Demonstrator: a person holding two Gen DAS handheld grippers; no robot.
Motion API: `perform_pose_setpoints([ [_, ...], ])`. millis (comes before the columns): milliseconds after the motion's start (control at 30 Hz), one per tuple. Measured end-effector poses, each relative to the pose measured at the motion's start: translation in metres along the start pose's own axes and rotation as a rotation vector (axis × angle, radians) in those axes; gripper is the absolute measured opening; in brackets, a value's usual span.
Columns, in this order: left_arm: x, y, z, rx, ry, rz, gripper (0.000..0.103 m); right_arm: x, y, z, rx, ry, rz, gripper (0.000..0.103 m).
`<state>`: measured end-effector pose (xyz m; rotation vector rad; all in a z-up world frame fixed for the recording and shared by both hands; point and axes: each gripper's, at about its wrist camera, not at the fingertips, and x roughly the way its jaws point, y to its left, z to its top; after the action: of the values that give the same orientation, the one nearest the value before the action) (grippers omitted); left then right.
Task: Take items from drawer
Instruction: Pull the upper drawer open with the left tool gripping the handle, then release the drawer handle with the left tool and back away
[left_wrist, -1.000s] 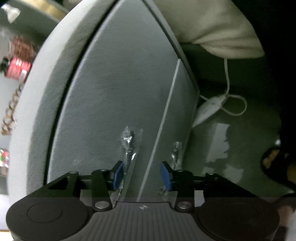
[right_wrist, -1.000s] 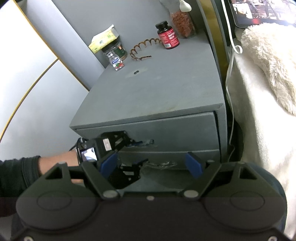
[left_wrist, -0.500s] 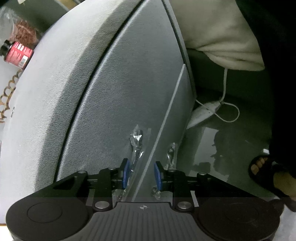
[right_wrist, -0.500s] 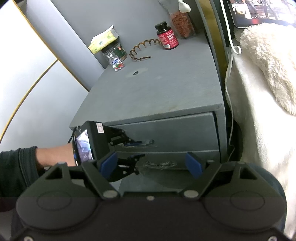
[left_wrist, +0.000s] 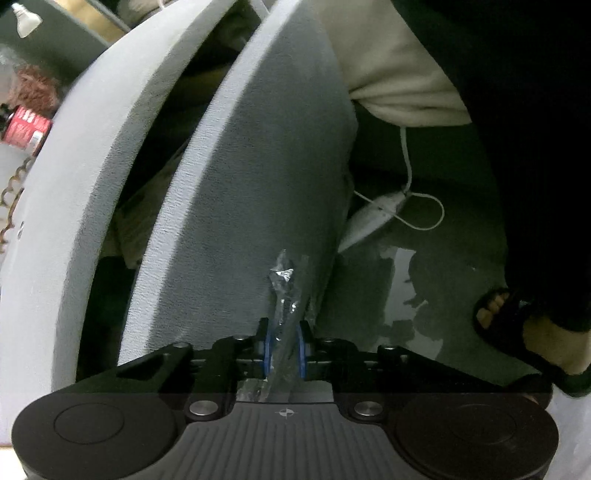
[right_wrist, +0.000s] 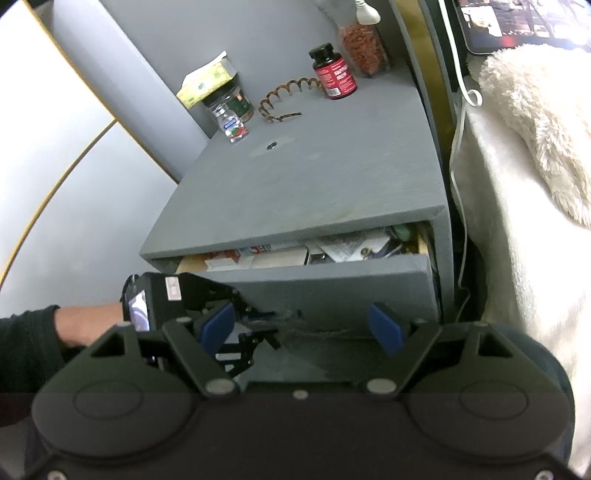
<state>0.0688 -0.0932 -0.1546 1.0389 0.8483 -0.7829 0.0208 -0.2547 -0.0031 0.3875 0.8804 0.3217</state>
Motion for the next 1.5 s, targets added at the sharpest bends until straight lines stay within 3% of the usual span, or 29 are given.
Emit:
perform_pose_setpoints([
  [200,-0.066,0.031,0.004,-0.317,-0.167,-0.012,0.017,0.001,-0.002,0.002,0.012,-0.005,0.004,0.080],
  [233,-0.076,0.038,0.005,-0.363,-0.190,-0.009,0.030,0.001,-0.002,0.002,0.011,-0.004,0.004,0.080],
  [267,-0.081,0.043,0.005,-0.394,-0.204,0.014,0.036,0.001,-0.002,0.002,0.011,-0.005,0.005,0.080],
  [400,-0.095,0.075,-0.001,-0.610,-0.269,0.013,0.042,0.000,-0.002,0.001,0.011,-0.006,0.003,0.079],
  [567,-0.059,0.116,-0.023,-0.933,-0.090,0.048,0.042,0.002,0.000,0.001,0.002,-0.003,-0.008,0.079],
  [633,-0.041,0.121,-0.033,-0.986,-0.028,0.050,0.034,0.002,0.000,0.001,-0.001,-0.002,-0.011,0.079],
  [700,-0.031,0.121,-0.040,-1.028,-0.023,0.042,0.033,0.001,0.001,0.001,-0.005,-0.002,-0.016,0.079],
  [767,-0.029,0.124,-0.049,-1.122,-0.024,-0.028,0.023,0.001,0.001,0.001,-0.005,0.000,-0.019,0.079],
  [800,-0.030,0.121,-0.050,-1.133,-0.022,-0.046,0.021,0.001,0.001,0.001,-0.006,0.000,-0.021,0.079],
  [967,-0.043,0.092,-0.037,-1.010,-0.001,0.048,0.020,0.001,0.001,0.001,-0.007,0.002,-0.026,0.079],
  [1367,-0.053,0.071,-0.038,-1.042,0.018,0.067,0.020,-0.016,0.016,0.006,-0.057,-0.026,-0.039,0.081],
  [1500,-0.057,0.088,-0.032,-1.039,0.005,0.074,0.020,-0.020,0.019,0.008,-0.066,-0.033,-0.042,0.081],
])
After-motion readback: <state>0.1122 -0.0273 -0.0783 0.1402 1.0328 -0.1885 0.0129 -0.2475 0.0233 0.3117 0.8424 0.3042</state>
